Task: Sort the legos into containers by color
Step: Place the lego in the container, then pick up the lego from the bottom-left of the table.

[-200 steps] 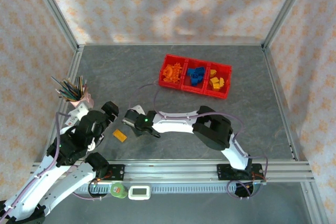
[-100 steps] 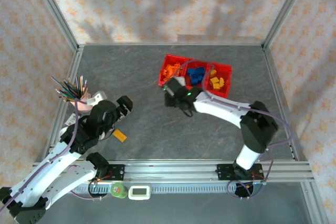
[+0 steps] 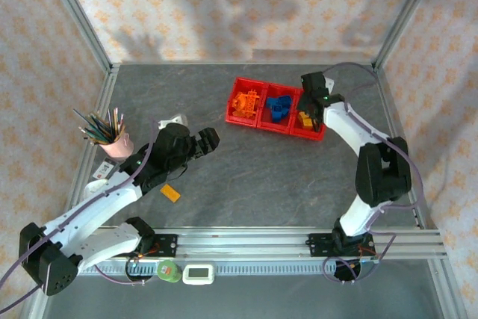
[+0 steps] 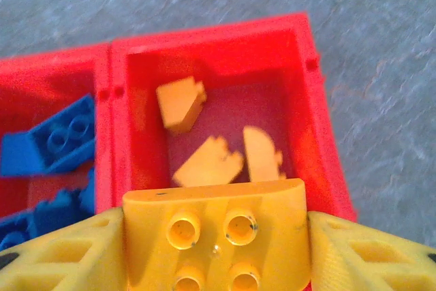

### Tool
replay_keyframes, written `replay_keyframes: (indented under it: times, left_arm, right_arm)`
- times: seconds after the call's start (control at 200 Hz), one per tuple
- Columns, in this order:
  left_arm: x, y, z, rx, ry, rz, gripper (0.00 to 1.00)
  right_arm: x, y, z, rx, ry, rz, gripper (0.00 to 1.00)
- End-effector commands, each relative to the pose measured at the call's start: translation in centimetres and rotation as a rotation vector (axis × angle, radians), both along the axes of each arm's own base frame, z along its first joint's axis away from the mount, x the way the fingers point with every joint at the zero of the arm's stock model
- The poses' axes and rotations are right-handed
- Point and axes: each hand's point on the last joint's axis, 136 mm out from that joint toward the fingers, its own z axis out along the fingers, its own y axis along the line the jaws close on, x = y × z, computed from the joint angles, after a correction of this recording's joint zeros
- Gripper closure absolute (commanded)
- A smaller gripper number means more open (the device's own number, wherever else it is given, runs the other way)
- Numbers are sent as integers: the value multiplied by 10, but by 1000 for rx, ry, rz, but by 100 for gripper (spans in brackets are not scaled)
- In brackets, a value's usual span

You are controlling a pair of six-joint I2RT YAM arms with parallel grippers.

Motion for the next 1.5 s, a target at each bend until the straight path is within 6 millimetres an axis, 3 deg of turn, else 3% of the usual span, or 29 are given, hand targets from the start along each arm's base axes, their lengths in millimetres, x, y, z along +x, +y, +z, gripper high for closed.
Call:
replay_keyframes:
  times: [0.0,0.16,0.511,0.651,0.901,1.156,1.306,1.492]
  left_arm:
    - [12,-10,24,-31,-73,-42,1]
    - [13,-6,23,-34,-74,-32,1]
    - [12,9,34,-50,-105,14,1]
    - [5,21,41,-44,-118,48,1]
    - [-20,57,37,-20,-85,162,1]
    - [-52,95,30,12,-38,289,1]
    - [-68,118,36,18,-44,380,1]
    - [-86,145,45,32,-53,488,1]
  right_arm:
    - [21,-10,-2,-67,-16,-8,38]
    - [32,-17,-7,-94,-2,-17,32]
    - [18,9,29,-47,-46,60,18]
    - [-1,64,44,-15,-75,200,16]
    - [-56,181,38,53,-60,483,15]
    - [-128,293,13,142,-38,739,13]
    - [-173,354,-5,201,-24,884,12]
    - [-216,415,-26,222,-5,1024,11]
